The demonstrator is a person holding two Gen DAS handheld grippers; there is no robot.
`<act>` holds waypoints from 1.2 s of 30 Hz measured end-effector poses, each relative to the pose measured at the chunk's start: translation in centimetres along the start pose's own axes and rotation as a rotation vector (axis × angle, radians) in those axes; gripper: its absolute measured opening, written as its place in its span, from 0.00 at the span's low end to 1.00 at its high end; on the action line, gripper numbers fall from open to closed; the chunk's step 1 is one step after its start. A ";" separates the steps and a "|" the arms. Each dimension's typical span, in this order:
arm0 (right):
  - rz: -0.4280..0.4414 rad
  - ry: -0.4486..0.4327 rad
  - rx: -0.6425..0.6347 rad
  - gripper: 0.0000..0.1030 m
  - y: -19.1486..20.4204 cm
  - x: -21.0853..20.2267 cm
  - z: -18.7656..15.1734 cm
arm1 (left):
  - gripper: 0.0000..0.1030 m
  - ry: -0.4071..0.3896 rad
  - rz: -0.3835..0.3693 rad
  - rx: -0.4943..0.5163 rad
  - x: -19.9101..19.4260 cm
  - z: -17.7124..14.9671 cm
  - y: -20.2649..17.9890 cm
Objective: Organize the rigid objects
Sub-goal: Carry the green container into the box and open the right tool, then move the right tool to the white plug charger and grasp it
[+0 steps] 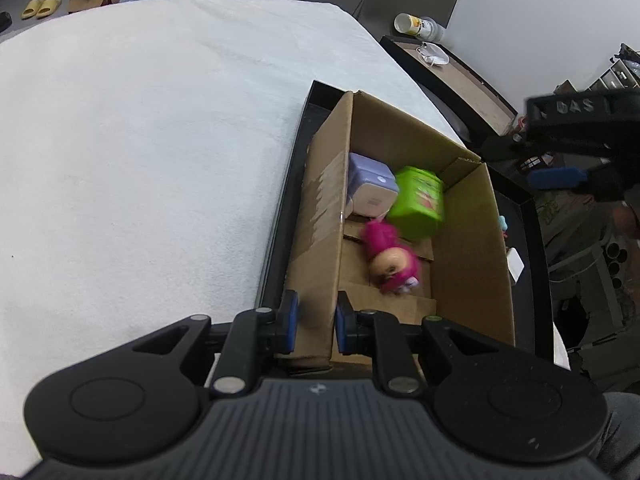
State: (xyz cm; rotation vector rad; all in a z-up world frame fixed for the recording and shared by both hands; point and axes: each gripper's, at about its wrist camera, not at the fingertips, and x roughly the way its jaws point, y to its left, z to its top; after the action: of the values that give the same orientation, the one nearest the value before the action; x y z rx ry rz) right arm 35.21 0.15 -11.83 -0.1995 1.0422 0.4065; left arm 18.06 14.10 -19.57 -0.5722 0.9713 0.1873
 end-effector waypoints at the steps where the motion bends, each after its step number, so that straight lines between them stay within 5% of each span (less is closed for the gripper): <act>1: -0.003 0.000 0.001 0.61 -0.2 -0.1 -0.2 | 0.17 -0.001 0.004 0.001 0.0 0.0 0.0; 36: -0.070 0.038 0.286 0.64 -16.6 -0.1 -5.4 | 0.16 0.018 0.061 0.045 0.8 -0.1 -1.2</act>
State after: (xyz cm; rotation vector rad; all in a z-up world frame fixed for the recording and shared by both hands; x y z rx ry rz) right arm 37.81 -16.78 -14.92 0.0123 1.1149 0.1875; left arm 18.92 12.95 -19.77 -0.5043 1.0085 0.2143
